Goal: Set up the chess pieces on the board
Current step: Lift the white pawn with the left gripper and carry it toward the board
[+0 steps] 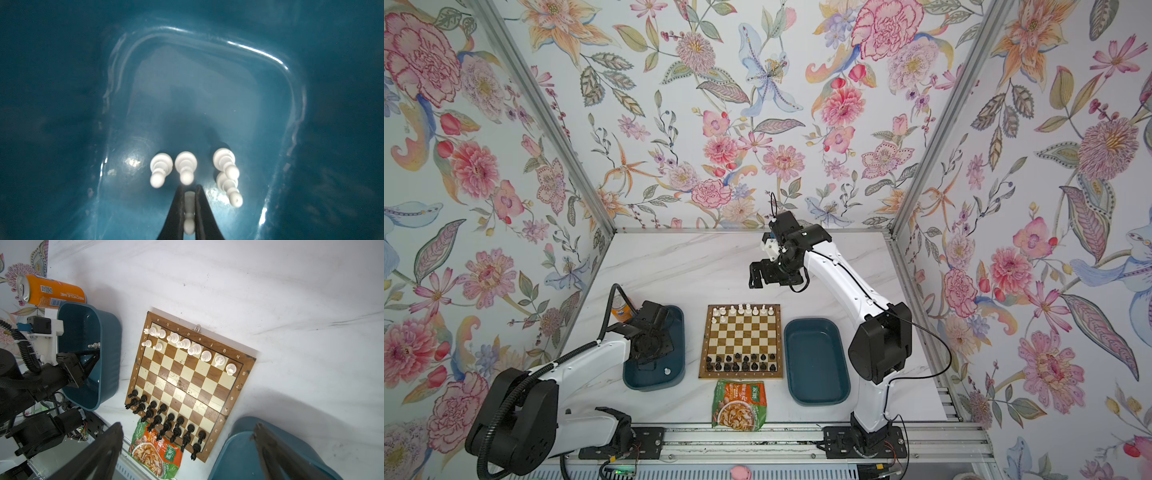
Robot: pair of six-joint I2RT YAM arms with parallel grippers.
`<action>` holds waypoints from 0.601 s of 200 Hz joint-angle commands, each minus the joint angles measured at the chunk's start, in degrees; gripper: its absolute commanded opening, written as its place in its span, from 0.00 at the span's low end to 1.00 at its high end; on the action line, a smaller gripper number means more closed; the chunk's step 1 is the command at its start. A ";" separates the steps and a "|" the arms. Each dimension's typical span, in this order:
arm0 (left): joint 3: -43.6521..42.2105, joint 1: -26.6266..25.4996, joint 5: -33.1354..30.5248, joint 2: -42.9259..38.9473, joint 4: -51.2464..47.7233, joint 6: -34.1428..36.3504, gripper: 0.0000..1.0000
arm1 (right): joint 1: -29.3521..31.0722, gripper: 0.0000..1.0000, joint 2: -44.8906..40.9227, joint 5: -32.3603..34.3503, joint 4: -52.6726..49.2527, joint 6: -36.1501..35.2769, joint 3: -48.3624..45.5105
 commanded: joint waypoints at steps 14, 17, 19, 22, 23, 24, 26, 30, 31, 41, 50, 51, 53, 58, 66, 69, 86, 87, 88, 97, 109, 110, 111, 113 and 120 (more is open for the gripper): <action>-0.53 0.50 0.60 -0.70 -2.02 0.64 0.08 | 0.19 0.99 -1.36 0.41 -0.96 0.58 -0.51; -0.45 0.53 0.63 -0.75 -2.13 0.63 0.08 | 0.19 0.99 -1.36 0.40 -1.01 0.58 -0.49; -0.38 0.55 0.68 -0.82 -2.30 0.65 0.08 | 0.19 0.99 -1.32 0.38 -0.97 0.58 -0.51; -0.22 0.54 0.73 -0.99 -2.42 0.66 0.08 | 0.19 0.99 -1.35 0.38 -1.03 0.58 -0.49; -0.10 0.54 0.69 -1.01 -2.56 0.66 0.08 | 0.19 0.99 -1.31 0.42 -0.99 0.58 -0.46; -0.04 0.58 0.75 -1.06 -2.63 0.71 0.08 | 0.24 0.99 -1.34 0.40 -0.98 0.63 -0.45; 0.00 0.54 0.74 -1.16 -2.84 0.78 0.08 | 0.27 0.99 -1.29 0.41 -0.92 0.60 -0.44; 0.26 0.52 0.73 -1.35 -3.18 0.83 0.08 | 0.30 0.99 -1.34 0.42 -0.95 0.66 -0.44; 0.31 0.52 0.73 -1.40 -3.29 0.84 0.08 | 0.29 0.99 -1.35 0.40 -0.91 0.62 -0.43; 0.86 0.53 0.52 -2.00 -4.31 1.03 0.08 | 0.28 0.99 -1.19 0.17 -0.87 0.56 -0.30; 1.38 0.52 0.56 -2.70 -5.09 1.17 0.08 | 0.34 0.99 -1.18 0.10 -0.87 0.56 -0.09; 1.49 0.52 0.47 -2.78 -5.17 1.18 0.08 | 0.36 0.99 -1.14 0.07 -0.87 0.53 -0.04; 1.62 0.53 0.47 -2.96 -5.43 1.23 0.08 | 0.37 0.99 -1.11 0.08 -0.87 0.55 0.08; 1.93 0.51 0.32 -3.35 -6.08 1.24 0.08 | 0.37 0.99 -1.02 0.00 -0.92 0.58 0.22; 2.44 0.54 0.21 -4.10 -6.86 1.35 0.08 | 0.37 0.99 -0.85 -0.13 -0.93 0.47 0.57; 2.65 0.53 0.09 -4.36 -7.28 1.40 0.08 | 0.37 0.99 -0.79 -0.18 -0.89 0.46 0.61; 4.02 0.53 -0.37 -5.69 -9.20 1.52 0.08 | 0.37 0.99 -0.49 -0.32 -0.88 0.38 1.29; 4.17 0.53 -0.39 -5.77 -9.34 1.53 0.08 | 0.37 0.99 -0.48 -0.28 -0.88 0.30 1.26; 4.25 0.53 -0.40 -5.86 -9.45 1.54 0.08 | 0.37 0.99 -0.48 -0.26 -0.87 0.31 1.29; 5.11 0.52 -0.37 -6.43 -10.33 1.74 0.08 | 0.37 0.99 -0.39 -0.26 -0.87 0.29 1.49; 6.33 0.78 -0.15 -7.08 -11.33 1.93 0.08 | 0.37 0.99 -0.40 -0.40 -0.88 0.14 1.59; 6.38 0.61 -0.15 -7.13 -11.41 1.96 0.08 | 0.37 0.99 -0.40 -0.41 -0.87 0.14 1.63; 6.49 0.53 -0.15 -7.20 -11.50 2.01 0.08 | 0.37 0.99 -0.39 -0.36 -0.87 0.14 1.65; 6.76 0.53 -0.15 -7.29 -11.65 2.05 0.08 | 0.37 0.99 -0.39 -0.33 -0.87 0.14 1.67; 7.61 0.48 -0.09 -7.57 -12.29 2.02 0.08 | 0.37 0.99 -0.39 -0.36 -0.87 0.06 1.67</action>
